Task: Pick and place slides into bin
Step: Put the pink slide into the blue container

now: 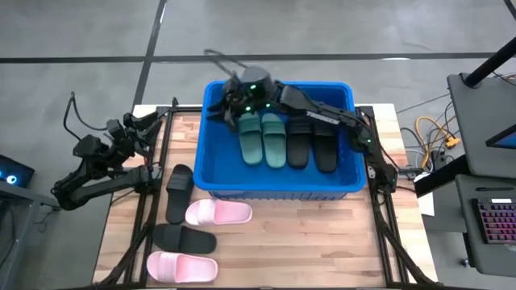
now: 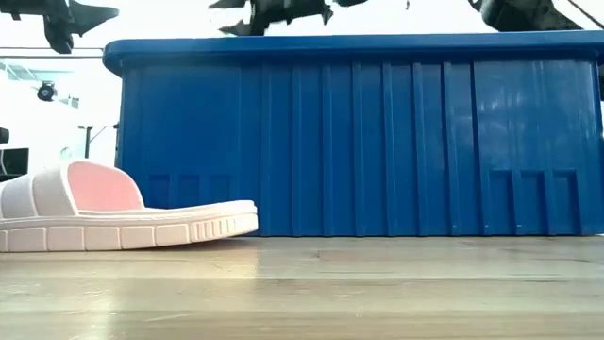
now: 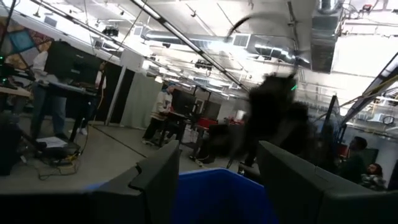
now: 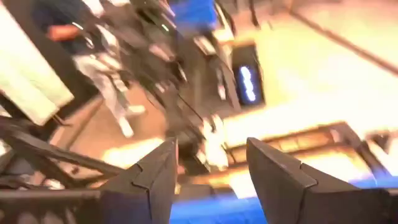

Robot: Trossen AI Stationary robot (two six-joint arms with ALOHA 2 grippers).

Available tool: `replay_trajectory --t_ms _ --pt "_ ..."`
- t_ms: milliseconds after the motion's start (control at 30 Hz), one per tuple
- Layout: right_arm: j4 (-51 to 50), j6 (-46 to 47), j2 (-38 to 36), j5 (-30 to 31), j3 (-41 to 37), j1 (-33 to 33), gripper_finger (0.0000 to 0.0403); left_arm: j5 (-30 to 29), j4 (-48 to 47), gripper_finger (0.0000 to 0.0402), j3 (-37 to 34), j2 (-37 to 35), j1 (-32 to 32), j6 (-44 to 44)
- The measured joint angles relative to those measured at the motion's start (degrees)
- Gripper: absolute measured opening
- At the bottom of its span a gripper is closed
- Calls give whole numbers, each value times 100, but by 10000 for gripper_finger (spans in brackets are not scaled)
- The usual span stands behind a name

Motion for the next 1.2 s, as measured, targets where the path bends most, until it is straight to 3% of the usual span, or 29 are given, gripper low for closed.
replay_trajectory --t_ms 200,267,367,433,600,667,833,1033,1200 --pt "-200 -1270 -1054 250 0 126 162 -46 -1 201 -2 37 -2 -2" --pt "-473 -1632 -1449 726 -12 211 155 -50 -3 201 -2 88 0 -2" --pt "-1194 -2199 -2032 2051 -166 334 142 -63 6 201 -2 110 0 -3" --pt "-1587 -2390 -2356 2358 -404 293 133 -130 -1 201 -2 110 -2 -2" --pt "-1386 -2094 -3251 1757 -1371 206 110 -652 4 201 -2 110 -2 -11" --pt "-1194 -1819 -3697 1733 -1870 229 101 -948 51 201 -2 105 0 -47" --pt "-869 -1637 -4763 1857 -3382 369 84 -1049 57 201 -2 103 -1 -490" --pt "474 -1430 -6033 1787 -5209 519 72 -519 138 201 -1 250 -1 -1338" --pt "1707 -1059 -6746 1666 -6538 540 68 234 798 201 0 562 0 -1977"
